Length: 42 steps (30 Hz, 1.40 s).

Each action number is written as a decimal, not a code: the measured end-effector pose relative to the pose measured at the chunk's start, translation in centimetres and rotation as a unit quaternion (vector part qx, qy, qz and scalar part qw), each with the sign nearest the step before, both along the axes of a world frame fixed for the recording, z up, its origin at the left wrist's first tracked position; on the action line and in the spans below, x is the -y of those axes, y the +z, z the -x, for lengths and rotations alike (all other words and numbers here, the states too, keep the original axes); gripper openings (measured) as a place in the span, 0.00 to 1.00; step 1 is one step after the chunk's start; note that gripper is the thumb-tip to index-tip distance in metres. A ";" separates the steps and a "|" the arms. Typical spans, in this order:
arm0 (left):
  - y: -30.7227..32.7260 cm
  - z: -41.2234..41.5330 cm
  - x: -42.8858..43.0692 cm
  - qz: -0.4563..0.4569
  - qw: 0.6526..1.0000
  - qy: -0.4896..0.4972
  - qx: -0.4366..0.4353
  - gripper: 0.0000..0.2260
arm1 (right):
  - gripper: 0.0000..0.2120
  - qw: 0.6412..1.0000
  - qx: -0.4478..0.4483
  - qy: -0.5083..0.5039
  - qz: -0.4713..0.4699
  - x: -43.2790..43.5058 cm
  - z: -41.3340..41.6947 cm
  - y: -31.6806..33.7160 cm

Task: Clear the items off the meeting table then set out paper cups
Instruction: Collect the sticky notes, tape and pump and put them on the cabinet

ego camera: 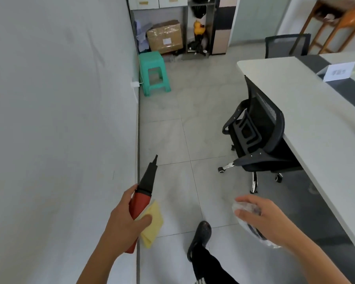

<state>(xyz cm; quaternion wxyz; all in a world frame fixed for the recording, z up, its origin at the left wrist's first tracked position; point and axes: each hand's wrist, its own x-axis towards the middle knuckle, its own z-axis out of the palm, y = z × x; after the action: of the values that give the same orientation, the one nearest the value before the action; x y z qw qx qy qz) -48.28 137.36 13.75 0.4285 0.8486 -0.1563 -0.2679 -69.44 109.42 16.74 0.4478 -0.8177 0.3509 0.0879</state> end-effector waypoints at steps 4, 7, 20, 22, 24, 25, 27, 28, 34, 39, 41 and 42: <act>-1.6 -7.9 6.6 -0.020 1.000 -0.010 -0.009 0.35 | 0.15 1.000 -0.005 -0.007 -0.006 7.9 -7.8 -2.2; -0.9 -14.8 11.5 -0.025 1.000 0.014 -0.001 0.34 | 0.18 1.000 -0.009 -0.014 -0.012 14.3 -15.0 -2.4; -0.7 -40.2 30.6 -0.006 0.998 0.056 -0.012 0.34 | 0.17 0.998 0.021 0.057 0.001 35.3 -45.0 -0.5; -1.1 -45.1 33.4 -0.002 0.998 0.059 -0.011 0.35 | 0.18 0.999 0.008 0.046 -0.010 37.9 -49.0 -1.5; -1.0 -50.6 36.3 0.000 0.998 0.060 -0.011 0.35 | 0.18 0.999 0.001 0.031 -0.020 40.5 -53.2 -1.7; -0.7 -53.4 37.9 0.000 0.998 0.056 -0.012 0.35 | 0.17 0.999 -0.001 0.028 -0.022 41.8 -55.3 -1.5; 0.5 -59.0 41.6 0.001 0.999 0.044 0.000 0.35 | 0.17 0.999 0.006 0.026 -0.022 44.3 -59.8 -0.3; 1.3 -61.7 43.8 0.005 0.999 0.033 0.008 0.35 | 0.17 1.000 0.014 0.018 -0.022 45.8 -62.0 0.4; 3.6 -73.3 57.1 0.007 0.997 -0.065 0.026 0.35 | 0.16 0.999 0.035 -0.040 -0.010 55.0 -71.3 1.6; 2.2 -81.5 66.9 0.002 0.997 -0.072 0.021 0.35 | 0.14 0.998 0.004 -0.042 -0.043 64.3 -78.5 -0.5; 1.9 -84.8 70.7 -0.002 0.998 -0.055 0.014 0.35 | 0.14 0.998 0.002 -0.043 -0.047 69.0 -81.8 -1.3; 1.9 -86.4 72.6 -0.006 0.999 -0.046 0.012 0.34 | 0.14 0.998 0.000 -0.043 -0.045 71.5 -83.5 -1.4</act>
<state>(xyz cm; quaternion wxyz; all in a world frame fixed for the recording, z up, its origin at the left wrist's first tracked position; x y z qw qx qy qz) 38.11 64.79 15.70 0.4090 0.8462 -0.1984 -0.2780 14.09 37.93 15.30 0.4877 -0.7806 0.3816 0.0847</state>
